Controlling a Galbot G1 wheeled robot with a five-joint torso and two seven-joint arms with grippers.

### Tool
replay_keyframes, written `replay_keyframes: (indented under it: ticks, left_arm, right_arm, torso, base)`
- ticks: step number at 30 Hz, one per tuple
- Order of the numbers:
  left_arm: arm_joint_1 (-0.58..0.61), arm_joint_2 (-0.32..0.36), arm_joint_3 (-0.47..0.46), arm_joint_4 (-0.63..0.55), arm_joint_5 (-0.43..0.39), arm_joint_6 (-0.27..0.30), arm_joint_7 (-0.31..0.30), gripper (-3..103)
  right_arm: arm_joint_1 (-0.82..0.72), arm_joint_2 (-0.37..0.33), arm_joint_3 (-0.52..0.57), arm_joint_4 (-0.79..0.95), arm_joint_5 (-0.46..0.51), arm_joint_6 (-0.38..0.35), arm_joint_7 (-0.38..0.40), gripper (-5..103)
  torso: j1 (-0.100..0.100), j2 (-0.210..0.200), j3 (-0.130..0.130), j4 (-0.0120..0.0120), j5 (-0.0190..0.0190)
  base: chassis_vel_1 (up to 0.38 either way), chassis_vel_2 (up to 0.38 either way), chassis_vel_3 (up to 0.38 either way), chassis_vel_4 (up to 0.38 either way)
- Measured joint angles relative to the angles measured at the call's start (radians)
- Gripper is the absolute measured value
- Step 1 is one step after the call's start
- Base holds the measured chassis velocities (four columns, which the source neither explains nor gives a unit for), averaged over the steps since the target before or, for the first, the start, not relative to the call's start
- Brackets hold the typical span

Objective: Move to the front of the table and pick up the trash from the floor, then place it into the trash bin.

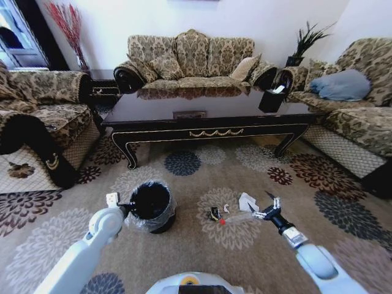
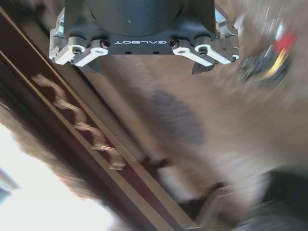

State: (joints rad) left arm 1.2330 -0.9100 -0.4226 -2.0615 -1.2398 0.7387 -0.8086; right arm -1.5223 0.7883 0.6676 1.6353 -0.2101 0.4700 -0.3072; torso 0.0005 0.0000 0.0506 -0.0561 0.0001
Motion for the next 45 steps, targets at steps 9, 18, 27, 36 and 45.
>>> replay_keyframes:
  ticks: [9,18,27,36,45]
  left_arm:
    - [-0.015,0.014,0.03,-0.023,-0.019,0.0,-0.01,2]
    - [-0.013,0.06,0.07,-0.054,-0.033,-0.002,-0.016,2]
    - [0.004,0.099,0.059,-0.11,-0.079,-0.002,-0.045,2]
    - [0.023,0.095,0.051,-0.13,-0.095,-0.003,-0.049,2]
    - [0.01,0.094,0.005,-0.132,-0.119,-0.004,-0.06,2]
  right_arm:
    - [0.153,-0.166,-0.107,-0.209,-0.076,0.141,-0.236,100]
    - [0.321,-0.234,-0.265,-0.345,-0.085,0.197,-0.42,100]
    - [0.703,-0.156,-0.617,-0.546,-0.107,0.235,-0.503,100]
    - [0.903,-0.082,-0.809,-0.646,-0.12,0.251,-0.533,100]
    - [0.959,-0.011,-0.885,-0.738,-0.126,0.253,-0.586,100]
  torso:
    - [0.0,0.0,0.0,0.0004,-0.0002]
    - [0.0,0.0,0.0,0.0002,-0.0002]
    - [0.0,0.0,0.0,0.0001,-0.0001]
    - [0.0,0.0,0.0,0.0003,-0.0005]
    - [0.0,0.0,0.0,-0.0002,-0.0002]
  base:
    - [0.0,0.0,0.0,0.0]
    - [0.0,0.0,0.0,0.0]
    - [0.0,0.0,0.0,0.0]
    - [0.0,0.0,0.0,0.0]
    - [0.0,0.0,0.0,0.0]
